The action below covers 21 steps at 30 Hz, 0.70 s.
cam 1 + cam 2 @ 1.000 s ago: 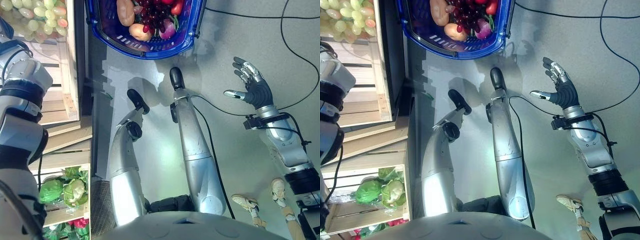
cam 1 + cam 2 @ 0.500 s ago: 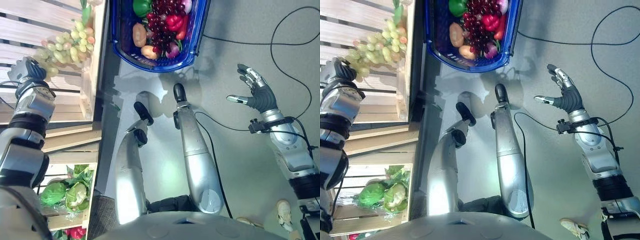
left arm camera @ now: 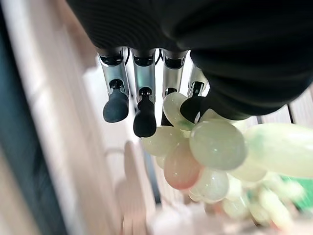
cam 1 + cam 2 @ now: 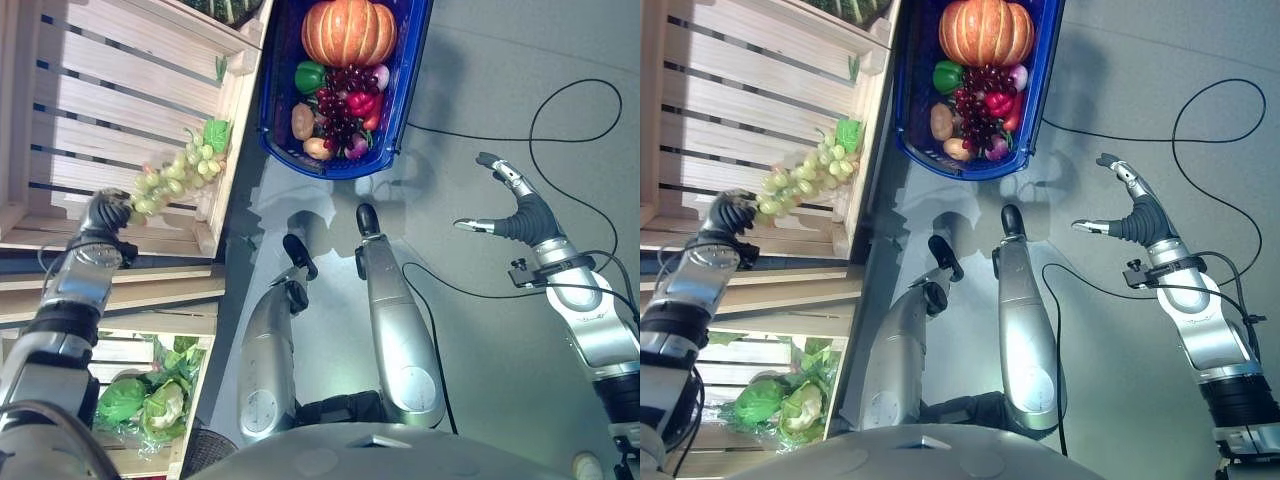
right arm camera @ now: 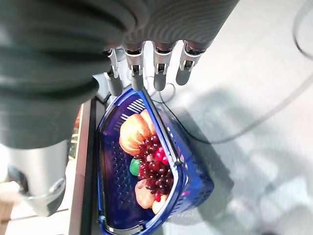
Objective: Pick up fruits and vegetables into the basket
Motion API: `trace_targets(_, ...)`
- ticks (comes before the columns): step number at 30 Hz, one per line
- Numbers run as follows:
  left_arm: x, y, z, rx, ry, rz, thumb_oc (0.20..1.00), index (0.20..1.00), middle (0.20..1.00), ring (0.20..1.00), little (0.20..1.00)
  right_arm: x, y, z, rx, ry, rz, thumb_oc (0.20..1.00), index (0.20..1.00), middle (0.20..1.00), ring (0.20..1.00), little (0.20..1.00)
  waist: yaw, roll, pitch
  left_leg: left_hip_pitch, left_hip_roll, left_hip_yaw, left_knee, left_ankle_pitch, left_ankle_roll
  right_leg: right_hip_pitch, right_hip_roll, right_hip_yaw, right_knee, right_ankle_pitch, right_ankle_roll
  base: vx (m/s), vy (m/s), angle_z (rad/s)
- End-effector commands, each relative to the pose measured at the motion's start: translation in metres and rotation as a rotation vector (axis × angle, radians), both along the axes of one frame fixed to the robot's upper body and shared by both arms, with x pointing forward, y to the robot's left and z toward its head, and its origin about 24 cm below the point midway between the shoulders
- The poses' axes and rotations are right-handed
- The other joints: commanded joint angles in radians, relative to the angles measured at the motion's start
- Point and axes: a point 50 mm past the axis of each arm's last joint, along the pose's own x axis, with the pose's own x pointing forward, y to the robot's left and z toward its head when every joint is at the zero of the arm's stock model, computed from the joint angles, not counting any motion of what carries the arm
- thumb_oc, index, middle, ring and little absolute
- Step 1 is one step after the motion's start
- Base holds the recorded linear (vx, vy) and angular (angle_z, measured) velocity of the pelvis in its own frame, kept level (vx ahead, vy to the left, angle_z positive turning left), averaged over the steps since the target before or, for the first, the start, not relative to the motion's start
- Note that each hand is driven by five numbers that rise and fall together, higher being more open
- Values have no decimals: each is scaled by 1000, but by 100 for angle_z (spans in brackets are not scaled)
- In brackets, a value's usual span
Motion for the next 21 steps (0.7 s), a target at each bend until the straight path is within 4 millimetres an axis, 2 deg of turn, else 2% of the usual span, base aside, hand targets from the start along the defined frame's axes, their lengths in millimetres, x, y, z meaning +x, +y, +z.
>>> trace_targets(1, -16, -4, -16, -194, -13, -13, 200, 200, 200, 200, 200, -11, -3, 15, -83, -64, -17, 1000, 1000, 1000, 1000, 1000, -9, 36, -51, 35, -62, 9, 49, -115, 32, 85, 25, -39, -59, -68, 51, -20, -31, 12)
trace_targets(8, -28, -39, -19, -483, -66, -179, 200, 200, 200, 200, 200, -13, -5, 7, -194, -70, -66, 1000, 1000, 1000, 1000, 1000, 23, 45, -51, 109, -69, -5, 31, -123, 38, 181, 11, -65, -92, -76, 52, 0, -15, 2)
trace_targets(12, -31, -60, -12, -673, -109, -273, 200, 200, 200, 200, 200, -14, -1, 5, -303, -83, -72, 1000, 1000, 1000, 1000, 1000, 41, 52, -51, 129, -76, -17, 29, -126, 42, 210, 5, -77, -102, -75, 52, -33, -22, 8)
trace_targets(13, -31, -68, -8, -734, -124, -308, 200, 200, 200, 200, 200, -13, 2, 6, -342, -93, -57, 1000, 1000, 1000, 1000, 1000, 47, 54, -51, 119, -76, -10, 21, -101, 50, 203, 1, -86, -115, -48, 45, -82, -28, 9)
trace_targets(17, -35, -99, 0, -925, -164, -428, 200, 200, 200, 200, 200, -9, 15, 0, -418, -82, -7, 1000, 1000, 1000, 1000, 1000, 71, 58, -51, 139, -86, -26, 21, -106, 55, 237, -9, -102, -126, -49, 44, -27, -30, 11)
trace_targets(21, -34, -120, 11, -995, -196, -514, 200, 200, 200, 200, 200, -3, 30, -1, -457, -98, 58, 1000, 1000, 1000, 1000, 1000, 92, 59, -51, 148, -89, -37, 17, -105, 57, 254, -15, -113, -133, -45, 43, -21, -36, 13)
